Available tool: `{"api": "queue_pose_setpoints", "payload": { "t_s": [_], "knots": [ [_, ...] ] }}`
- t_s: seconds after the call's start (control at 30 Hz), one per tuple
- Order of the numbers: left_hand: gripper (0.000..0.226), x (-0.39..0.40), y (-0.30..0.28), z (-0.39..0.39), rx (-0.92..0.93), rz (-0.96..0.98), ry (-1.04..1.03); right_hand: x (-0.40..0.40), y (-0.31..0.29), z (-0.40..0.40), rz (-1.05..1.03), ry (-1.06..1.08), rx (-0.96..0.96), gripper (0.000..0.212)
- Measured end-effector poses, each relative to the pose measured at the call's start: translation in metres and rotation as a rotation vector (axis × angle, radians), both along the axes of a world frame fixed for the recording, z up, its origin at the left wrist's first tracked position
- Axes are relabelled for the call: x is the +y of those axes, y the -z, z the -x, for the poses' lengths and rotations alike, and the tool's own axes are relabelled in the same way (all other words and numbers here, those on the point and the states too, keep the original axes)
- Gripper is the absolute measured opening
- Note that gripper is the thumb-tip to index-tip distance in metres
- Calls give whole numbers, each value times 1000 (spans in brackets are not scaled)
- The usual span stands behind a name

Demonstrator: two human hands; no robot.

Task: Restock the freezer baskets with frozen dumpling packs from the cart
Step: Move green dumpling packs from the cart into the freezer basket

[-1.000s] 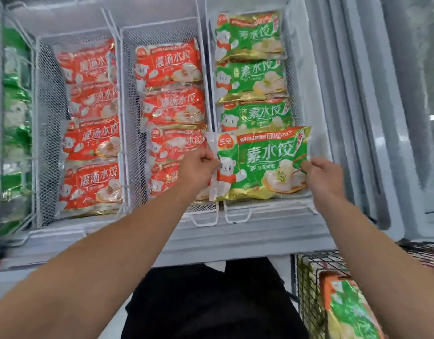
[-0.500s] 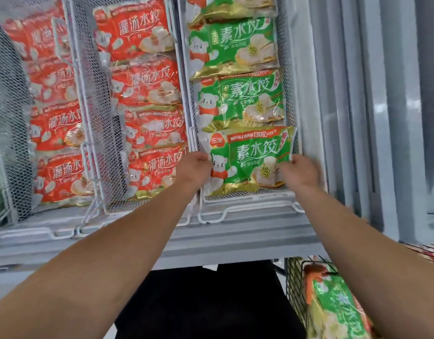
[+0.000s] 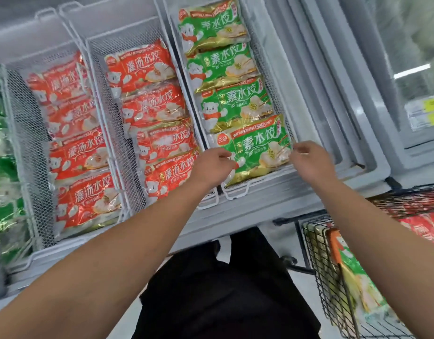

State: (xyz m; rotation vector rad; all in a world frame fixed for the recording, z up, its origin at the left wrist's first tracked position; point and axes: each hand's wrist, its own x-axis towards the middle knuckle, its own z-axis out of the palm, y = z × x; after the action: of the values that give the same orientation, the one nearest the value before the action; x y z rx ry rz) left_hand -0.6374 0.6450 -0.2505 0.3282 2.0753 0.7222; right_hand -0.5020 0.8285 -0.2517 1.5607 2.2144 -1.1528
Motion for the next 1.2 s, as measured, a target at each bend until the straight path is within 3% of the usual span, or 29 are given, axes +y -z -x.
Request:
{"api": "queue_pose_setpoints", "payload": {
  "t_s": [0.23, 0.47, 0.67, 0.97, 1.2],
  "knots": [
    [32, -8, -39, -25, 105, -140, 157, -43, -50, -65, -117, 101, 130, 30],
    [31, 26, -62, -107, 137, -226, 328, -72, -66, -183, -157, 401, 146, 32],
    [32, 58, -61, -216, 78, -248, 499, -95, -51, -307, -117, 685, 138, 32],
    [25, 87, -42, -371, 105, -248, 703, -116, -19, -455, 6, 916, 159, 35],
    [28, 109, -21, -416, 146, -199, 833, -114, 4, -493, 56, 959, 141, 38]
  ]
}}
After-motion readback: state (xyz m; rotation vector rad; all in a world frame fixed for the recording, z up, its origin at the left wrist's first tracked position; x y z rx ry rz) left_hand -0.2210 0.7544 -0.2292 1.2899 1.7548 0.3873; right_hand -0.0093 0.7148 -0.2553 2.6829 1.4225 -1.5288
